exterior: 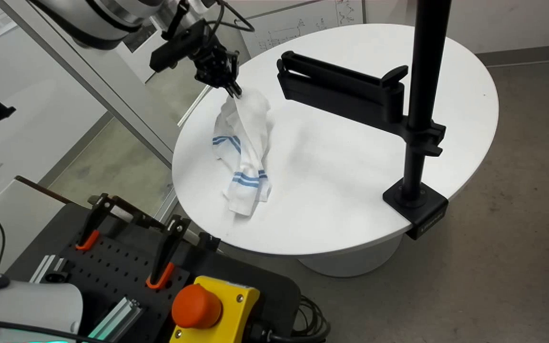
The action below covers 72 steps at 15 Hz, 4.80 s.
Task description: Hang the towel on the black stand
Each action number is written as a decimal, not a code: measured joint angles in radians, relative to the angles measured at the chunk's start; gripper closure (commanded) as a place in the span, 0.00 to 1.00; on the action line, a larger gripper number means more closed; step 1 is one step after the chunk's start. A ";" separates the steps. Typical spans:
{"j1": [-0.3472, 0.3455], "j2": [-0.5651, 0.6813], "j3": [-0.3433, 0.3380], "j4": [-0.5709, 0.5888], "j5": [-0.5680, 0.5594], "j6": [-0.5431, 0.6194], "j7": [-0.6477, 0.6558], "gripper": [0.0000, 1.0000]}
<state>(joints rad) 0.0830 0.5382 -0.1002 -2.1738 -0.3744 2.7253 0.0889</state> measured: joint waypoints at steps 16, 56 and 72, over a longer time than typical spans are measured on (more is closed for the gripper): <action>-0.061 -0.632 0.001 -0.429 -0.031 0.105 0.004 0.99; -0.447 -0.598 0.062 -0.034 -0.179 -0.456 0.402 0.99; -0.279 -0.150 -0.117 0.431 -0.167 -0.679 0.556 0.99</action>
<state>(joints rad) -0.1961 0.3878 -0.2172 -1.7430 -0.5412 2.0464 0.6451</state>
